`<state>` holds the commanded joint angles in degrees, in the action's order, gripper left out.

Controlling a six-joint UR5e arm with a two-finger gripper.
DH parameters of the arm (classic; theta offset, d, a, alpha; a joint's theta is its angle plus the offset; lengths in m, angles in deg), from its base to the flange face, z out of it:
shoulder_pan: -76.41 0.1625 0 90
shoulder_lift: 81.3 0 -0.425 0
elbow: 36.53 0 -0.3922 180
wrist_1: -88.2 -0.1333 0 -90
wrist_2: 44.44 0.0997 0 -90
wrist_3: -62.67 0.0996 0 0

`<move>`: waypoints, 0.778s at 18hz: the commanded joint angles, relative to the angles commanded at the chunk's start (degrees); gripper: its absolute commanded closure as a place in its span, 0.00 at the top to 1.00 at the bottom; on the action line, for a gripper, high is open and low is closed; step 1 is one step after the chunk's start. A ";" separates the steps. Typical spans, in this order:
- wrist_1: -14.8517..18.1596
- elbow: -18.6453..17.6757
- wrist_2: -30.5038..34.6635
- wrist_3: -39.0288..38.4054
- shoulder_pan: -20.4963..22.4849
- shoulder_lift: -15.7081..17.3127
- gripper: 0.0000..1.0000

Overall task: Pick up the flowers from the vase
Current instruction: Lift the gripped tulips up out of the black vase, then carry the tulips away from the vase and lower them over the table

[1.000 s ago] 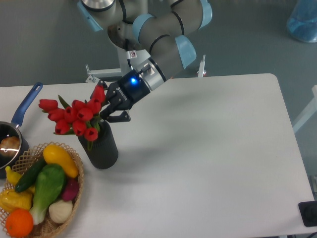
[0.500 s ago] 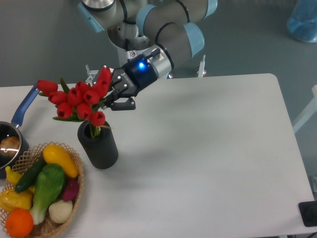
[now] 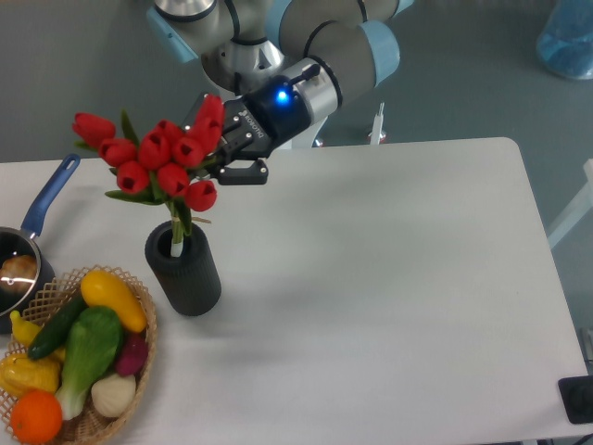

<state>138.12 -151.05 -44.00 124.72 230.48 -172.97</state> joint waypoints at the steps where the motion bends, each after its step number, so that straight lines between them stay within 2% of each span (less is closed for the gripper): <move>1: 0.00 0.79 -0.26 -1.05 0.61 0.00 0.22; 5: 0.00 4.13 -2.54 -7.64 3.08 -0.09 0.22; 11: 0.00 4.40 -2.73 -7.74 4.31 -0.09 0.22; 14: -0.44 4.66 -1.85 -7.04 8.25 -1.40 0.22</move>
<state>137.69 -146.39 -45.85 117.69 238.73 -174.36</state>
